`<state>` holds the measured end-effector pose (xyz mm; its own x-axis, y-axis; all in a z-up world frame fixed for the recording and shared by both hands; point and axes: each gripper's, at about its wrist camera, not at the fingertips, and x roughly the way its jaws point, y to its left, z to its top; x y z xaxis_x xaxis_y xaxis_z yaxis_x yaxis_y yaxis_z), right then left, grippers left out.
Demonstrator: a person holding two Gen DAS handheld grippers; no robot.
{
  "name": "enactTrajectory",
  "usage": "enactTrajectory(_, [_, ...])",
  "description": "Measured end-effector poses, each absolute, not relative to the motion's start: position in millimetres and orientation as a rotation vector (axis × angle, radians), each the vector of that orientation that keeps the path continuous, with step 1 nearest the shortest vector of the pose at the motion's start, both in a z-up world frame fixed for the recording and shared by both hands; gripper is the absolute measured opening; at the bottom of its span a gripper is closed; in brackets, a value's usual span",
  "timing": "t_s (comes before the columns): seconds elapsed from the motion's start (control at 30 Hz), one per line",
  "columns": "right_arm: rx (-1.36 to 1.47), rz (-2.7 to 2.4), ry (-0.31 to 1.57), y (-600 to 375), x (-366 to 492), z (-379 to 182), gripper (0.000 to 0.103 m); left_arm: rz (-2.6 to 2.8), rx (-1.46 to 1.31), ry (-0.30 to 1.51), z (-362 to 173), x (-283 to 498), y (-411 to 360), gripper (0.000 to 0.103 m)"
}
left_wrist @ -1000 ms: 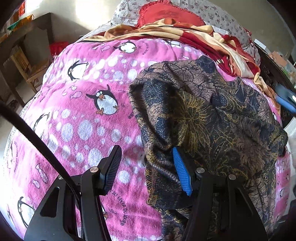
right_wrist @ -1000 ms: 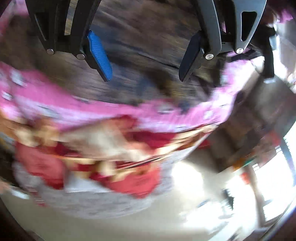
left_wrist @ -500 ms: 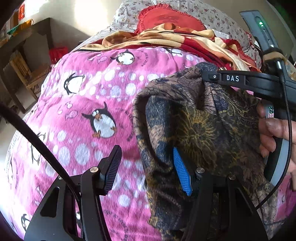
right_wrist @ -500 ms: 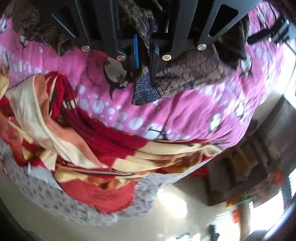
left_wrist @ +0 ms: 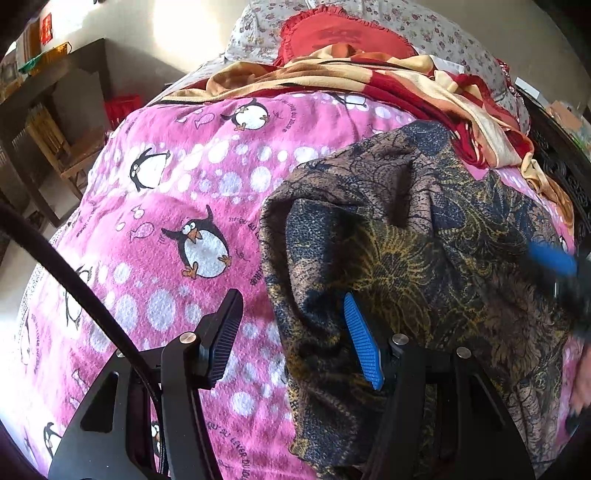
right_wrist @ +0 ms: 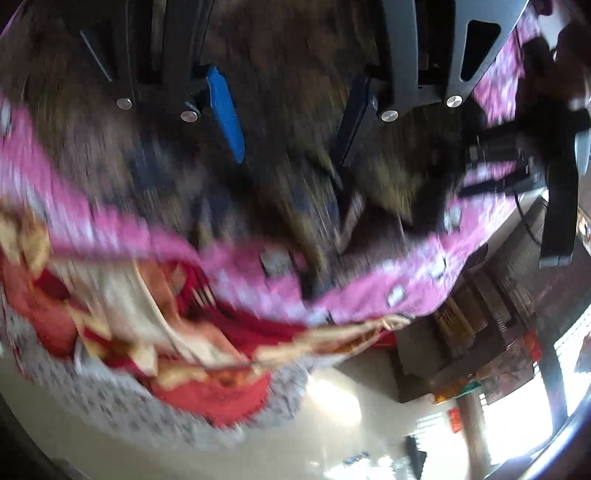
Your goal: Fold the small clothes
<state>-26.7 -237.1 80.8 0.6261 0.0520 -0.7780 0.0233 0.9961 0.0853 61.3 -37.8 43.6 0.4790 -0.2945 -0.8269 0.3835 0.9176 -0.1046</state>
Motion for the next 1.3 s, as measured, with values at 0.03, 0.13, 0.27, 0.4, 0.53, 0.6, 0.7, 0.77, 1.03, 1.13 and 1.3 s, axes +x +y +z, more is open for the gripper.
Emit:
enactTrajectory(0.03, [0.119,0.005,0.925,-245.1,-38.2,73.0,0.050,-0.414,0.097,0.984,45.1,59.5,-37.8,0.057])
enactTrajectory(0.13, [0.131,-0.083,0.943,-264.7,-59.5,60.5,0.050,-0.412,0.090,0.981,48.9,54.7,-39.1,0.057])
enactTrajectory(0.27, [0.226,-0.254,0.987,-306.2,-84.9,48.4,0.050,-0.422,0.099,0.978,55.3,44.5,-43.7,0.057])
enactTrajectory(0.4, [0.322,-0.289,0.939,-336.2,-132.1,56.4,0.050,-0.446,0.101,0.957,62.7,33.2,-46.9,0.057])
enactTrajectory(0.53, [0.353,-0.323,0.932,-355.9,-159.9,59.7,0.050,-0.455,0.101,0.981,56.6,28.8,-55.8,0.057])
enactTrajectory(0.6, [0.349,-0.322,0.900,-354.1,-167.5,72.9,0.050,-0.457,0.098,0.987,55.0,25.9,-60.6,0.057])
enactTrajectory(0.7, [0.323,-0.340,0.856,-349.5,-164.0,84.2,0.050,-0.457,0.102,0.983,54.3,20.7,-67.6,0.057])
enactTrajectory(0.77, [0.320,-0.360,0.915,-354.2,-151.3,71.1,0.050,-0.451,0.112,0.983,55.2,17.7,-71.5,0.057])
enactTrajectory(1.03, [0.377,-0.389,0.846,-386.3,-176.4,91.7,0.055,-0.472,0.107,0.927,78.6,10.1,-70.3,0.057])
enactTrajectory(1.13, [0.389,-0.518,0.797,-418.6,-208.4,101.9,0.064,-0.490,0.077,0.920,84.2,9.9,-72.7,0.057])
enactTrajectory(1.3, [0.491,-0.615,0.780,-469.2,-230.3,102.4,0.064,-0.515,0.061,0.947,78.3,6.2,-82.6,0.057])
